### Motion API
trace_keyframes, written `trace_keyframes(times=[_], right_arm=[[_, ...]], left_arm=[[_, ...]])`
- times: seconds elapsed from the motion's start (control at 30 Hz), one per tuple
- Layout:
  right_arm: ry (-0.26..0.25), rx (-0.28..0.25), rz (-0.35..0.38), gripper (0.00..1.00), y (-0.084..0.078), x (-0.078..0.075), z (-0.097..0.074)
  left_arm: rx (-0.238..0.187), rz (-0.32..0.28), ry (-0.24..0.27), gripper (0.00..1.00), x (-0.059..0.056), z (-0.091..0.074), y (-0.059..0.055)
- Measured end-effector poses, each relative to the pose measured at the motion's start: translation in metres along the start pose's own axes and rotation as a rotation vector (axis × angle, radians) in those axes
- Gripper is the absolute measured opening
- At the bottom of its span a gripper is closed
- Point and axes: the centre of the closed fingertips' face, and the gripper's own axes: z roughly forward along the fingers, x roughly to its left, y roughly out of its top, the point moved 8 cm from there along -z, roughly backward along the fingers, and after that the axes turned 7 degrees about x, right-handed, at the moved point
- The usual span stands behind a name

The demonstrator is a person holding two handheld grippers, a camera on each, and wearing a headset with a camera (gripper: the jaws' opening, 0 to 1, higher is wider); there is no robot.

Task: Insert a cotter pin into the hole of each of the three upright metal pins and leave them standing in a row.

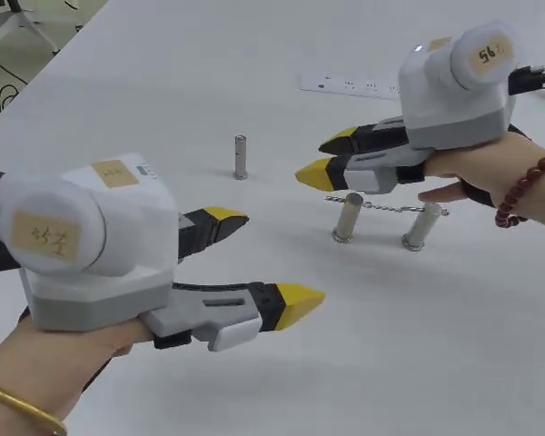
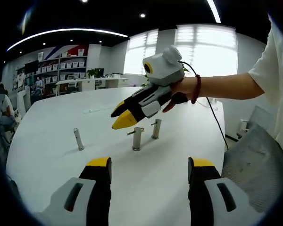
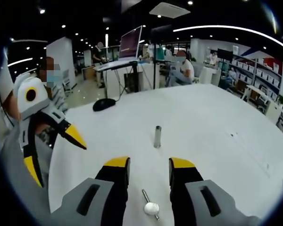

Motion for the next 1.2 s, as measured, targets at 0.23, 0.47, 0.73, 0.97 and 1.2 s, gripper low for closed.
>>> trace_keyframes(times=[0.23, 0.47, 0.73, 0.97, 1.2], right_arm=[[-0.004, -0.026, 0.016, 0.33, 0.012, -0.001, 0.018], [-0.014, -0.075, 0.091, 0.29, 0.023, -0.007, 0.041], [-0.056, -0.077, 0.113, 0.27, 0.030, -0.012, 0.067], [-0.101, -0.082, 0.147, 0.24, 0.030, -0.018, 0.081], [-0.127, -0.073, 0.205, 0.19, 0.026, -0.026, 0.102]], left_arm=[[0.003, 0.018, 0.026, 0.74, 0.004, -0.007, -0.001], [-0.023, 0.008, 0.071, 0.78, 0.006, -0.014, 0.001], [-0.034, -0.044, 0.112, 0.84, 0.013, -0.020, -0.003], [-0.018, -0.067, 0.136, 0.87, 0.017, -0.021, -0.007], [-0.010, -0.079, 0.145, 0.88, 0.019, -0.022, -0.010]])
